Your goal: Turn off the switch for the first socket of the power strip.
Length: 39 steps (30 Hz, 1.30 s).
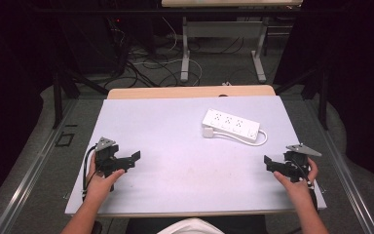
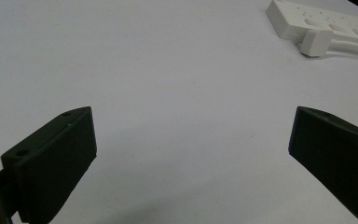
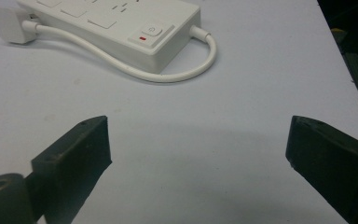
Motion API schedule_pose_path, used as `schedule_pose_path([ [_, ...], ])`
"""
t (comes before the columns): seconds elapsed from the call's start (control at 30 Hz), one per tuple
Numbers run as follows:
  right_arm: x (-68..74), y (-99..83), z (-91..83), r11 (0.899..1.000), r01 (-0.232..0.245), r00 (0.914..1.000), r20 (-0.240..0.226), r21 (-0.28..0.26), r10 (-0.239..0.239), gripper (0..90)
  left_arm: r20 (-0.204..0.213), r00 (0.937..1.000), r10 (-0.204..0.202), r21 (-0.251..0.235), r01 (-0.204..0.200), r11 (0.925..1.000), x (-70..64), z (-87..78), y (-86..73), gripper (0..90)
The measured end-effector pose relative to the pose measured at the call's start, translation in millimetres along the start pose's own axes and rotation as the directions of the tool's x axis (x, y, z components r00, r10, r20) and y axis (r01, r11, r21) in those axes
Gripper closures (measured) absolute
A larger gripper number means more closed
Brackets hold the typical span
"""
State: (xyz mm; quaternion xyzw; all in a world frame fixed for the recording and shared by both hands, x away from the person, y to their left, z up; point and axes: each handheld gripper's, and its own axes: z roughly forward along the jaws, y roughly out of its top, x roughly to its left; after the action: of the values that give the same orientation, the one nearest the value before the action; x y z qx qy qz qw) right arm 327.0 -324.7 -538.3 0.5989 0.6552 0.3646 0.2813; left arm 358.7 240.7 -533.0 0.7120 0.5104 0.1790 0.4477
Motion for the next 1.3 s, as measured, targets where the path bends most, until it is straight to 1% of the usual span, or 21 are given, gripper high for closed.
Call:
schedule_pose_path([
  [0.03, 0.1, 0.2, -0.4, 1.0, 0.003, 1.0, 0.0, 0.0, -0.003, 6.6, 0.0, 1.0, 0.004, 0.001, -0.004, 1.0, 0.2, 0.3, 0.0, 0.9],
  [0.07, -0.6, 0.6, -0.3, 1.0, 0.021, 0.9998, 0.0, -0.004, -0.021, 6.8, 0.001, 1.0, -0.004, 0.001, 0.004, 1.0, -0.6, 0.5, -0.3, 0.9],
  [0.1, -0.2, 1.0, -0.4, 1.0, 0.031, 0.9995, 0.003, -0.007, -0.031, 7.6, 0.005, 1.0, -0.001, 0.014, 0.0, 0.9999, -0.5, -0.4, -0.1, 1.1],
  [0.17, 0.8, 2.0, -0.3, 0.999, 0.045, 0.999, 0.002, -0.011, -0.045, 11.4, 0.002, 0.9999, 0.016, 0.019, -0.016, 0.9997, -0.4, -1.0, -0.3, 1.2],
  [0.2, 0.3, 2.7, -0.8, 0.998, 0.058, 0.9983, -0.004, -0.01, -0.058, 13.7, -0.002, 0.9999, 0.016, 0.009, -0.016, 0.9998, -1.1, -0.3, -0.9, 1.2],
  [0.23, 0.8, 3.3, -1.6, 0.998, 0.066, 0.9978, -0.004, -0.013, -0.066, 15.3, 0.003, 0.9998, 0.019, 0.018, -0.019, 0.9997, -1.1, -1.0, -0.7, 1.3],
  [0.3, 1.4, 4.1, -2.1, 0.996, 0.078, 0.997, -0.001, -0.033, -0.078, 15.4, 0.004, 0.9999, 0.015, 0.017, -0.015, 0.9997, -1.7, -1.4, -1.2, 1.3],
  [0.33, 2.1, 4.7, -2.8, 0.997, 0.073, 0.9973, -0.006, -0.035, -0.073, 15.9, 0.003, 0.9999, 0.016, 0.016, -0.016, 0.9998, -1.6, -1.7, -1.3, 1.3],
  [0.4, 2.0, 6.1, -3.6, 0.996, 0.078, 0.9967, -0.017, -0.038, -0.079, 17.7, -0.003, 0.9999, 0.017, 0.004, -0.017, 0.9998, -1.2, -2.0, -1.7, 1.3],
  [0.5, 4.1, 7.8, -4.4, 0.995, 0.089, 0.9956, -0.027, -0.04, -0.09, 20.8, -0.005, 0.9998, 0.02, 0.016, -0.02, 0.9997, -0.8, -4.0, -1.7, 1.5],
  [0.53, 5.4, 8.0, -4.1, 0.995, 0.094, 0.9952, -0.024, -0.046, -0.095, 22.3, -0.004, 0.9999, 0.016, 0.009, -0.016, 0.9998, -1.3, -4.3, -2.0, 1.6],
  [0.57, 5.9, 8.6, -4.5, 0.994, 0.102, 0.994, -0.036, -0.043, -0.104, 23.3, -0.006, 0.9998, 0.019, 0.001, -0.019, 0.9998, -1.6, -4.5, -2.3, 1.6],
  [0.6, 6.7, 9.2, -4.9, 0.993, 0.109, 0.9931, -0.039, -0.039, -0.111, 24.4, -0.002, 0.9997, 0.022, 0.012, -0.022, 0.9997, -1.7, -5.6, -2.0, 1.6],
  [0.73, 10.5, 11.9, -3.7, 0.993, 0.112, 0.9918, -0.058, -0.03, -0.114, 29.4, -0.004, 0.9996, 0.028, 0.015, -0.028, 0.9995, -2.4, -6.0, -2.9, 1.8],
  [0.8, 12.4, 14.2, -3.2, 0.993, 0.113, 0.9919, -0.055, -0.033, -0.115, 30.6, -0.004, 0.9997, 0.026, 0.004, -0.026, 0.9997, -3.0, -6.0, -3.9, 1.8],
  [0.9, 14.9, 18.1, -2.6, 0.994, 0.111, 0.9913, -0.069, -0.026, -0.112, 32.6, -0.002, 0.9998, 0.019, 0.013, -0.019, 0.9997, -3.1, -7.6, -4.7, 1.9],
  [0.97, 17.1, 19.9, -1.6, 0.993, 0.114, 0.9912, -0.065, -0.024, -0.115, 33.0, -0.004, 0.9998, 0.017, 0.014, -0.017, 0.9998, -2.9, -8.3, -4.9, 2.1],
  [1.03, 18.1, 21.4, -0.3, 0.992, 0.123, 0.9896, -0.074, -0.007, -0.124, 33.5, -0.008, 0.9999, 0.014, 0.002, -0.014, 0.9999, -3.2, -7.9, -5.5, 2.2],
  [1.1, 18.5, 22.2, 1.2, 0.991, 0.132, 0.9882, -0.079, 0.001, -0.131, 34.3, -0.006, 0.9999, 0.011, 0.011, -0.011, 0.9999, -2.9, -8.3, -5.2, 2.2],
  [1.23, 19.3, 23.7, 1.8, 0.991, 0.13, 0.9882, -0.083, 0.013, -0.128, 37.0, -0.012, 0.9999, 0.011, 0.012, -0.011, 0.9999, -2.8, -7.9, -4.9, 2.3],
  [1.3, 19.3, 24.5, 0.7, 0.99, 0.14, 0.9869, -0.083, 0.017, -0.138, 38.6, -0.014, 0.9999, 0.01, 0.012, -0.009, 0.9999, -3.1, -7.6, -4.9, 2.4],
])
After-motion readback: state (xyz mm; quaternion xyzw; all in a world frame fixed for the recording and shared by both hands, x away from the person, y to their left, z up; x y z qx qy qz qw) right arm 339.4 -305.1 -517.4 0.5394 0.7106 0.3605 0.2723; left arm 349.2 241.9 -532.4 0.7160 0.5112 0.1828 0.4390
